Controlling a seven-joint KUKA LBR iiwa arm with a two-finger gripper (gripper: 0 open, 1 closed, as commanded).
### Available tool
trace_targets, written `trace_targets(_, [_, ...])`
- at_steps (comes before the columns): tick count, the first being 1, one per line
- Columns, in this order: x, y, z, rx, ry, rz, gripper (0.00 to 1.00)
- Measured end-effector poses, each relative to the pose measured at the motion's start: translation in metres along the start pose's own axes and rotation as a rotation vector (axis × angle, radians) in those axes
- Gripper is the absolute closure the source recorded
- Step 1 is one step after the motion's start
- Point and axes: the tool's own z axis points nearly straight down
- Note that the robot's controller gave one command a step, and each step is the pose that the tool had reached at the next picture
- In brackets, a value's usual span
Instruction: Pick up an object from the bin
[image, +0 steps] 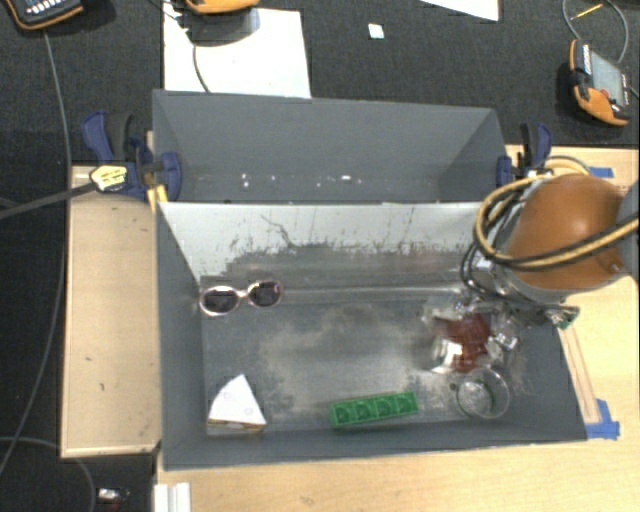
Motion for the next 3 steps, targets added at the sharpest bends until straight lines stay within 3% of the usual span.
trace_targets(1, [-0.001,-0.001,-0.012,-0.009,0.005,-0.029,0.00])
trace_targets(2, [0.023,0.031,0.011,-0.013,0.004,-0.142,0.00])
trace_targets(3, [0.008,-0.005,-0.024,0.005,-0.005,-0.014,0.00])
